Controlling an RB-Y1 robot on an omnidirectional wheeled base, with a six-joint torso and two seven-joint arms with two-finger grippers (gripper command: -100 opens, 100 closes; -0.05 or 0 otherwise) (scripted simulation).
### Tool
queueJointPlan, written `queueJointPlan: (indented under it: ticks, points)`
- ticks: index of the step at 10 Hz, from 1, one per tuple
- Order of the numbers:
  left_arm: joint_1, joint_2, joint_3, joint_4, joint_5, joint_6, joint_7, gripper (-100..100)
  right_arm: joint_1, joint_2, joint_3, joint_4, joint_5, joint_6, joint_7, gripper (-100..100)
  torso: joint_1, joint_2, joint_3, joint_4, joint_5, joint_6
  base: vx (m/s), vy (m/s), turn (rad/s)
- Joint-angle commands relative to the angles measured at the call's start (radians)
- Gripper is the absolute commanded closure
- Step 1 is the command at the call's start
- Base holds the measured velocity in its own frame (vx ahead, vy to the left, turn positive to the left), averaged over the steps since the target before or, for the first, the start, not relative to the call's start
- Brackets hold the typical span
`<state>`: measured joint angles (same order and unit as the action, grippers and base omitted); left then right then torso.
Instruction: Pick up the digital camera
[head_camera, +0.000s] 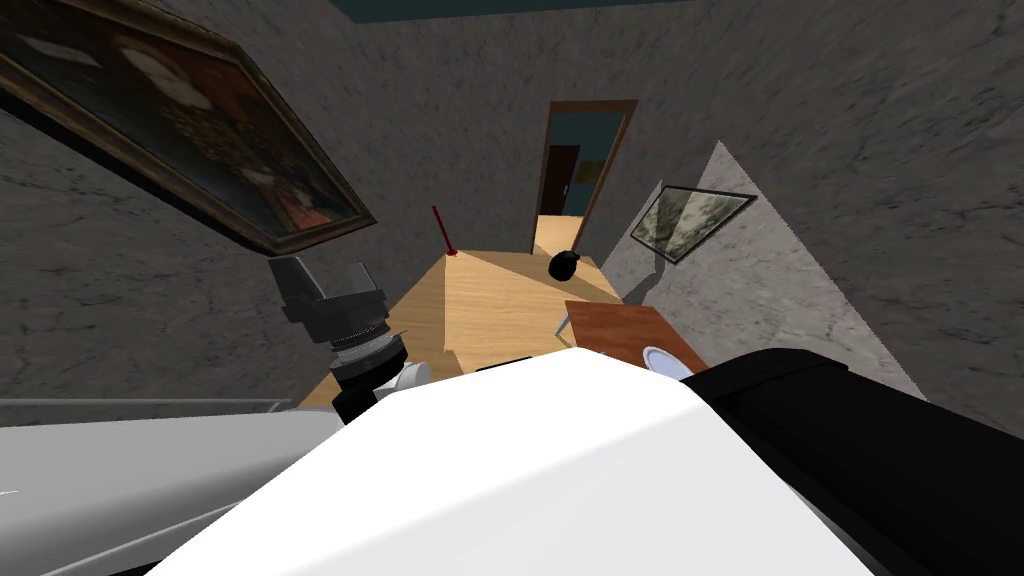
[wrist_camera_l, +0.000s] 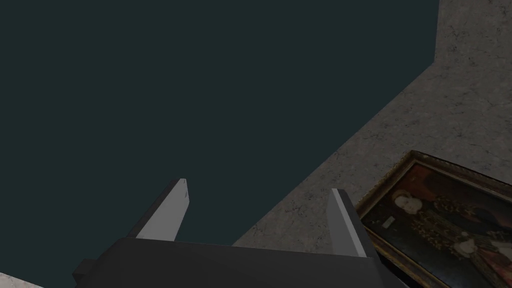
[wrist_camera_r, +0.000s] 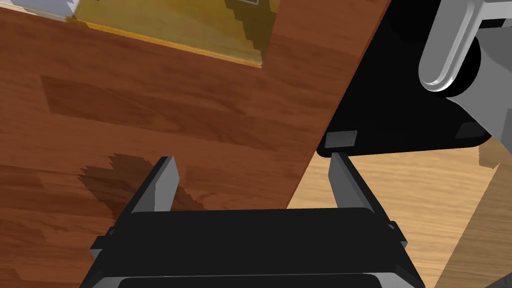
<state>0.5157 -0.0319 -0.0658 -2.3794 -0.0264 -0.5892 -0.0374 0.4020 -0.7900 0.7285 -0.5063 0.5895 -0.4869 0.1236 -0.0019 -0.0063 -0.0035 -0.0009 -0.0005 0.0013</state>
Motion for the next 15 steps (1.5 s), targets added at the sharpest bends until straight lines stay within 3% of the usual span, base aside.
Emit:
queueJointPlan:
  ticks: [1,2,4,6,7,8,12,15]
  points:
    - [0.0,0.0,0.0,0.0,0.0,0.0,0.0,0,-0.021,-0.029,0.015,0.002,-0.003,0.014,-0.019,-100,0.0,0.0,0.0,0.0,0.0,0.0,0.092,-0.046,0.259]
    - [0.0,0.0,0.0,0.0,0.0,0.0,0.0,0,-0.021,-0.029,0.015,0.002,-0.003,0.014,-0.019,-100,-0.001,-0.001,-0.001,0.0,0.0,0.0,0.077,-0.058,0.114]
    - [0.0,0.0,0.0,0.0,0.0,0.0,0.0,0,-0.082,-0.043,0.014,0.041,-0.015,0.016,-0.022,-100,-0.003,-0.004,-0.002,-0.001,-0.001,-0.001,0.149,-0.076,0.318]
    - [0.0,0.0,0.0,0.0,0.0,0.0,0.0,0,-0.079,-0.043,0.018,0.031,-0.012,0.026,-0.034,-100,-0.002,-0.006,-0.003,-0.002,-0.001,0.001,0.1,-0.055,0.041]
    - [0.0,0.0,0.0,0.0,0.0,0.0,0.0,0,-0.082,-0.041,0.017,0.037,-0.013,0.021,-0.029,0,0.001,-0.001,-0.001,-0.001,0.0,0.001,0.012,-0.007,0.004]
    - [0.0,0.0,0.0,0.0,0.0,0.0,0.0,0,-0.102,-0.038,0.034,0.034,0.015,0.033,-0.079,-100,0.003,0.002,0.001,0.0,0.0,0.002,-0.073,-0.022,0.187]
    - [0.0,0.0,0.0,0.0,0.0,0.0,0.0,0,-0.122,-0.035,0.05,0.031,0.043,0.045,-0.17,-100,0.002,0.013,0.007,0.002,0.0,0.002,-0.108,-0.021,0.096]
    - [0.0,0.0,0.0,0.0,0.0,0.0,0.0,0,-0.163,-0.028,0.084,0.026,0.098,0.068,-0.271,-100,0.003,0.01,0.006,0.002,0.0,0.002,-0.103,-0.014,0.162]
